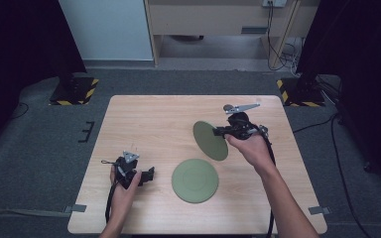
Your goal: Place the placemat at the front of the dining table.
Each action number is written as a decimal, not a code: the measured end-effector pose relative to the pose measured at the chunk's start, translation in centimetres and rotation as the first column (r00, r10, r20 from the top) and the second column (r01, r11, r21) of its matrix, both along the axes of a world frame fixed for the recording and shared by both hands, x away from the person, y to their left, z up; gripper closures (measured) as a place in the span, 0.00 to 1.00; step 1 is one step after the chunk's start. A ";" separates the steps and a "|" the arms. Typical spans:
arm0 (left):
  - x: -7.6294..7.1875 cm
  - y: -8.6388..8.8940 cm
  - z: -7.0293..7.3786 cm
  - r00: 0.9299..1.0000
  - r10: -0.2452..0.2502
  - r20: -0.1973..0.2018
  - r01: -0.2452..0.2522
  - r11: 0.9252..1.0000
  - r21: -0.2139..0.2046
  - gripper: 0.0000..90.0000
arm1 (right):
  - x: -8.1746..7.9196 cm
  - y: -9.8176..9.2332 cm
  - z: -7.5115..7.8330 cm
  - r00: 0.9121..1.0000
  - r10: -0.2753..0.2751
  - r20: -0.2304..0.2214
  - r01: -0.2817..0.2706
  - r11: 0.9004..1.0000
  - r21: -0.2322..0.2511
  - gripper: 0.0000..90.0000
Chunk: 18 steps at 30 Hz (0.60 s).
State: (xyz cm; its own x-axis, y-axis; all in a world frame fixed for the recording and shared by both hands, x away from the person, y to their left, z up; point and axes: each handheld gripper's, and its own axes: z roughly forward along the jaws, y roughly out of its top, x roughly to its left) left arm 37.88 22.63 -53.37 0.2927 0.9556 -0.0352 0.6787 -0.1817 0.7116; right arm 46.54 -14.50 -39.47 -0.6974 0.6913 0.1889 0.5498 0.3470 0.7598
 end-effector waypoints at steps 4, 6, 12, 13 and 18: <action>0.1 0.0 -0.2 1.000 0.001 -0.003 -0.001 1.000 0.014 0.01 | 0.8 -0.6 -0.2 0.999 -0.040 -0.004 0.040 0.999 0.016 0.95; 0.1 -0.2 -0.3 1.000 0.001 -0.003 -0.001 1.000 0.027 0.01 | 1.1 -1.0 -0.2 0.998 -0.060 -0.009 0.061 0.998 0.028 0.95; 0.1 -0.3 -0.3 1.000 0.001 -0.005 -0.001 0.999 0.039 0.01 | 2.1 -1.6 0.3 0.994 -0.106 -0.003 0.106 0.994 0.030 0.95; 0.1 -0.3 -0.3 1.000 0.001 -0.005 -0.001 0.999 0.039 0.01 | 2.1 -1.6 0.3 0.994 -0.106 -0.003 0.106 0.994 0.030 0.95; 0.1 -0.3 -0.3 1.000 0.001 -0.005 -0.001 0.999 0.039 0.01 | 2.6 -1.8 0.6 0.991 -0.133 0.003 0.133 0.991 0.030 0.95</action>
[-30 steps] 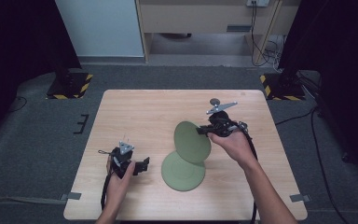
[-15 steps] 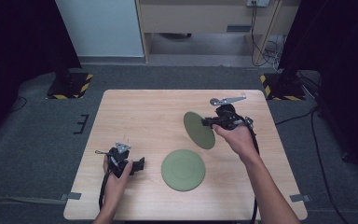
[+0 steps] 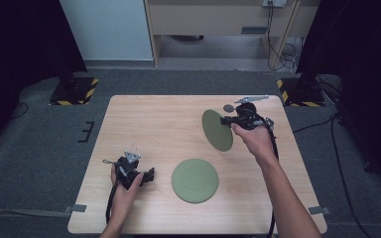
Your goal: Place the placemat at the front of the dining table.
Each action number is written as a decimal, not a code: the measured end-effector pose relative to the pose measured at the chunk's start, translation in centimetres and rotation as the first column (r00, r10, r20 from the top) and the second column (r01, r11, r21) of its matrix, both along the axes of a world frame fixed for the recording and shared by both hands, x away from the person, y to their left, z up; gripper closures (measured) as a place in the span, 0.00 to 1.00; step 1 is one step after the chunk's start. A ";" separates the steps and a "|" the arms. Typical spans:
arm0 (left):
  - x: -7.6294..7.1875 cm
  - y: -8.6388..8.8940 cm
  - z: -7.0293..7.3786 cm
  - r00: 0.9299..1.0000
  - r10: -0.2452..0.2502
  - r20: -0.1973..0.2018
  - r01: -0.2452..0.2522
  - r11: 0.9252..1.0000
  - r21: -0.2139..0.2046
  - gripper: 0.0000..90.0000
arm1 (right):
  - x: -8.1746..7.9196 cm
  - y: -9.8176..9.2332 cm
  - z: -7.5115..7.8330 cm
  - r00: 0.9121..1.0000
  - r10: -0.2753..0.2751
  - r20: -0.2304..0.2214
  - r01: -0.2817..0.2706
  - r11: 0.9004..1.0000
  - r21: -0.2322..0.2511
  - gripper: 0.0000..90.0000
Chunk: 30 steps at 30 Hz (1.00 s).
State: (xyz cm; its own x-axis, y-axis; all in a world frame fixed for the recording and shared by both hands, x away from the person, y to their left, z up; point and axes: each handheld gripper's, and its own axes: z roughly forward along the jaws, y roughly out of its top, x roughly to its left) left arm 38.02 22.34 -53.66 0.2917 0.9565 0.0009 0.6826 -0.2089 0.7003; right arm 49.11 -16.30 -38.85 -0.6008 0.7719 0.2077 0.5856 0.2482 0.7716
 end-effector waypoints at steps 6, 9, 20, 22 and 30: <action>0.0 0.0 0.0 1.000 -0.001 -0.001 0.001 1.000 0.000 0.01 | 0.5 0.7 0.0 1.000 -0.014 0.006 0.014 1.000 -0.021 0.95; 0.0 0.0 0.0 1.000 -0.001 0.000 0.001 1.000 0.000 0.01 | 0.8 0.8 0.1 1.000 -0.021 0.006 0.021 1.000 -0.019 0.95; 0.0 0.0 0.0 1.000 0.003 0.000 -0.003 1.000 0.001 0.00 | 3.0 0.9 0.6 0.998 -0.069 0.010 0.069 0.997 -0.045 0.95; 0.0 -0.1 0.0 1.000 0.004 0.000 -0.004 1.000 0.000 0.00 | 3.2 1.0 0.7 0.997 -0.071 0.011 0.072 0.996 -0.048 0.95; 0.0 -0.1 0.0 1.000 0.003 0.000 -0.003 1.000 0.000 0.00 | 5.5 2.2 1.0 0.996 -0.090 0.014 0.090 0.992 -0.089 0.95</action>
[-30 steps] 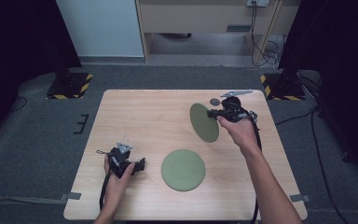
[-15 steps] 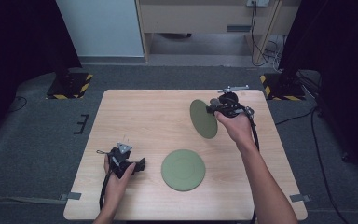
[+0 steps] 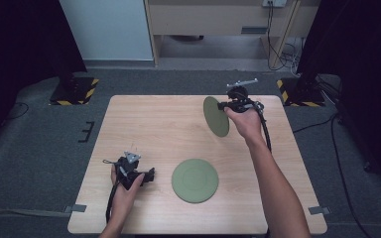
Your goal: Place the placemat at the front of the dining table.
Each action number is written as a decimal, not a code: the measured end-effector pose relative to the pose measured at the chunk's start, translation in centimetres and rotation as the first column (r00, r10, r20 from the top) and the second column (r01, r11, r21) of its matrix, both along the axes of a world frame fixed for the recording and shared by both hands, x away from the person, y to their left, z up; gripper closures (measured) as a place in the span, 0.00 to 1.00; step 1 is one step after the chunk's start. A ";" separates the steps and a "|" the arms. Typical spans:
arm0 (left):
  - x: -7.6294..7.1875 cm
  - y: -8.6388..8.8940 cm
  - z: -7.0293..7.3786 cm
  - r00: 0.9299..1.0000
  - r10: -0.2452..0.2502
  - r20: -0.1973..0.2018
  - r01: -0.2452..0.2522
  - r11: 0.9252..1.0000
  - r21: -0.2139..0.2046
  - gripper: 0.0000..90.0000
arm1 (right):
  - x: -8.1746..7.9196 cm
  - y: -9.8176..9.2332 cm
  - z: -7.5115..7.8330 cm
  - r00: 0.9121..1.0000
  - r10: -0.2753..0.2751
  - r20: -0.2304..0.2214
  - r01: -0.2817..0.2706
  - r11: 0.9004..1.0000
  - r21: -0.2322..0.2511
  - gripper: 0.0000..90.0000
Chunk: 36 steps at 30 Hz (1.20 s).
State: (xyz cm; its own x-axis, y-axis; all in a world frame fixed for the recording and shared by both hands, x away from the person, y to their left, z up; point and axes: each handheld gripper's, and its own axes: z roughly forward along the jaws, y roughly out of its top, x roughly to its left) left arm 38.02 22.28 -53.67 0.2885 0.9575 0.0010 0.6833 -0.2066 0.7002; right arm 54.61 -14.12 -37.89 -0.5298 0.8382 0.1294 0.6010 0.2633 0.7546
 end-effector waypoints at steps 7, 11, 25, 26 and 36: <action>0.0 -0.1 0.0 1.000 0.002 -0.002 -0.002 1.000 0.001 0.00 | 1.5 1.7 -0.9 1.000 -0.002 -0.013 0.002 1.000 -0.018 0.95; 0.0 -0.1 0.0 1.000 0.002 -0.002 -0.002 1.000 0.001 0.00 | 1.9 2.8 -0.9 1.000 0.009 -0.015 -0.010 1.000 -0.019 0.95; 0.0 -0.1 0.0 1.000 0.002 -0.002 -0.002 1.000 0.001 0.00 | 2.8 3.5 -2.5 0.999 0.000 -0.034 0.000 1.000 0.010 0.95; 0.0 -0.1 0.0 1.000 0.002 -0.003 -0.002 1.000 0.001 0.00 | 2.9 3.0 -2.6 0.999 -0.013 -0.038 0.014 1.000 0.011 0.95; 0.0 0.0 0.0 1.000 0.001 -0.002 -0.001 1.000 0.000 0.00 | 3.1 0.4 -4.1 0.997 -0.070 -0.038 0.072 0.997 0.042 0.95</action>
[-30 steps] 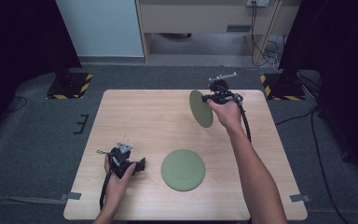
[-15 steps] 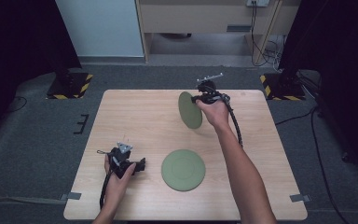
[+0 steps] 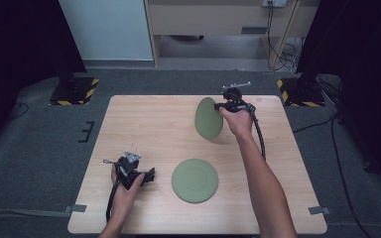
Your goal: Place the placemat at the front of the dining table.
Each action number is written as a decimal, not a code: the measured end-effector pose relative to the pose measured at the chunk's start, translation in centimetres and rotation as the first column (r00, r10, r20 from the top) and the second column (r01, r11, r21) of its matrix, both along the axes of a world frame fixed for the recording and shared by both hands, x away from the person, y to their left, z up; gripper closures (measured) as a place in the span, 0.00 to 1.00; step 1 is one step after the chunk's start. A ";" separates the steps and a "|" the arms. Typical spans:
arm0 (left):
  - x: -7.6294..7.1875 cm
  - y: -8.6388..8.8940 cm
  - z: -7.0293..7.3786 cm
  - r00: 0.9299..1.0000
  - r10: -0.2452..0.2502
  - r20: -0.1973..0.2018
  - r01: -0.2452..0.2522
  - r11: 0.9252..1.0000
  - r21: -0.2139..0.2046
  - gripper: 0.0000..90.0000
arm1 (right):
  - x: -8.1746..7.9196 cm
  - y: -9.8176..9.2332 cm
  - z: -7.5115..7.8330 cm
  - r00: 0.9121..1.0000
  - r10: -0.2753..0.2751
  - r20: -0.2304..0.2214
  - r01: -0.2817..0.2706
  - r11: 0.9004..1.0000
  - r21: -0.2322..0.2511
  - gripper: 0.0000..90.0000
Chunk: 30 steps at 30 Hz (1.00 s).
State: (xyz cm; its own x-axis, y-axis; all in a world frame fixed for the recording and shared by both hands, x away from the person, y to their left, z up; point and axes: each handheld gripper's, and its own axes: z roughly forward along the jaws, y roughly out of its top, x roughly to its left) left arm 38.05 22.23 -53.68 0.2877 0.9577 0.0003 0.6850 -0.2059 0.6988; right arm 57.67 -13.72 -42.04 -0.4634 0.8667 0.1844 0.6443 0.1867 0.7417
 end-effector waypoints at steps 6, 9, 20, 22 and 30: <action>0.0 0.0 0.0 1.000 -0.001 -0.001 0.001 1.000 0.001 0.00 | -0.3 -1.4 -0.9 1.000 -0.028 -0.015 0.028 1.000 0.006 0.95; 0.0 0.0 0.0 1.000 -0.001 -0.001 0.001 1.000 0.001 0.00 | -0.6 -2.0 -1.3 0.999 -0.035 -0.019 0.035 0.999 0.009 0.95; 0.0 0.0 0.0 1.000 0.000 -0.001 0.000 1.000 0.002 0.00 | -1.9 -4.0 -3.2 0.996 -0.075 -0.042 0.075 0.997 0.018 0.95; 0.0 0.0 0.0 1.000 0.000 -0.001 0.000 1.000 0.002 0.00 | -2.0 -4.1 -3.4 0.996 -0.076 -0.047 0.077 0.997 0.017 0.95; 0.0 0.0 0.0 1.000 0.000 -0.001 0.000 1.000 0.002 0.00 | -2.5 -4.9 -4.5 0.993 -0.096 -0.061 0.098 0.995 0.025 0.95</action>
